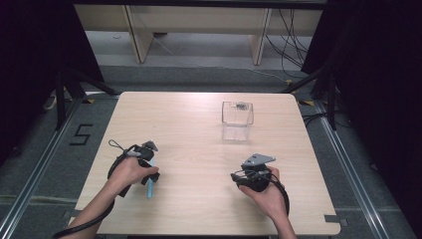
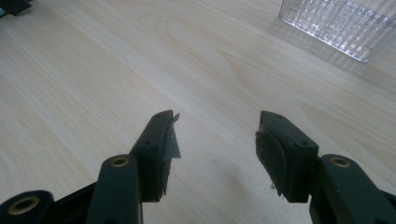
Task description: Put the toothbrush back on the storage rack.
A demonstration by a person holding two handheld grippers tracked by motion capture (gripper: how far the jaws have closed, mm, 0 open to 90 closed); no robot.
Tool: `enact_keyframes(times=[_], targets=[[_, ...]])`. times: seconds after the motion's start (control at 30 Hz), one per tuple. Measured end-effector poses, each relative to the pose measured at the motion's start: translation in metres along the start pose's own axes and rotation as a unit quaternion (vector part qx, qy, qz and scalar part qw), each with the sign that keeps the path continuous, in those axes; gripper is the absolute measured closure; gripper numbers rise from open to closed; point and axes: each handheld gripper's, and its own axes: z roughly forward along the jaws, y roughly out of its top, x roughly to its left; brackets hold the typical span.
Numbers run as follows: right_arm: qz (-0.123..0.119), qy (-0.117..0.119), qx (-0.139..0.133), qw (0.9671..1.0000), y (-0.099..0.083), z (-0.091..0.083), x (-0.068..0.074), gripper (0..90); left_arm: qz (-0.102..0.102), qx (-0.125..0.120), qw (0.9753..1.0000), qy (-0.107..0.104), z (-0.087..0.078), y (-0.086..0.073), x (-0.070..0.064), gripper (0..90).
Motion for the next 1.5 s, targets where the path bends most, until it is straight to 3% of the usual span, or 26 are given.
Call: enact_keyframes(times=[0.03,0.13,0.2,0.27,0.3,0.6,0.8,0.83,1.07,1.13,1.2,1.23,1.37,1.4,1.5], targets=[[-0.004,0.001,-0.002,1.0000,0.000,0.001,0.000,47.2,0.004,0.002,1.0000,0.002,0.000,0.000,0.000,37.7],[0.014,-0.003,0.002,0.9999,-0.001,0.001,0.003,47.2,0.008,0.004,0.9999,0.004,-0.001,0.000,-0.001,40.0],[0.011,-0.002,0.002,0.9999,-0.001,0.001,0.003,47.1,0.009,0.004,0.9999,0.003,-0.001,0.000,-0.001,41.7],[-0.008,0.002,0.000,1.0000,0.000,0.002,0.000,47.1,0.018,0.007,0.9998,0.000,-0.001,0.001,0.000,43.5],[-0.015,-0.002,0.000,0.9999,0.000,0.001,0.000,47.2,0.012,0.010,0.9999,-0.004,-0.001,0.000,0.000,44.7],[-0.015,-0.001,0.000,0.9999,0.000,0.001,0.000,47.1,0.032,0.030,0.9990,-0.008,-0.003,0.002,0.003,57.1],[-0.014,0.000,-0.001,0.9999,0.000,0.001,0.001,47.2,0.045,0.038,0.9982,-0.010,-0.003,0.004,0.004,64.6],[0.006,0.002,0.003,1.0000,0.000,0.001,0.003,47.1,0.044,0.037,0.9983,-0.008,-0.003,0.003,0.004,65.6],[0.005,0.001,0.000,1.0000,-0.001,0.001,0.003,47.2,0.059,0.041,0.9975,-0.003,-0.004,0.002,0.007,75.6],[0.012,0.001,0.001,0.9999,-0.001,0.001,0.005,47.1,0.062,0.038,0.9974,-0.003,-0.004,0.002,0.007,77.0],[0.003,0.001,0.000,1.0000,-0.001,0.002,0.004,47.2,0.068,0.033,0.9971,-0.001,-0.003,0.001,0.007,77.5],[-0.006,-0.002,-0.002,1.0000,-0.001,0.002,0.003,47.1,0.072,0.042,0.9966,-0.001,-0.004,0.002,0.007,77.7],[-0.002,0.003,0.002,1.0000,-0.001,0.003,0.003,47.2,0.083,0.028,0.9962,-0.005,-0.002,0.000,0.008,77.9],[-0.016,0.002,-0.001,0.9999,-0.001,0.003,0.002,47.2,0.083,0.024,0.9962,-0.006,-0.002,-0.001,0.008,77.9],[-0.005,0.004,0.002,1.0000,-0.001,0.003,0.003,47.1,0.091,0.012,0.9957,-0.014,-0.002,-0.003,0.010,78.0]])
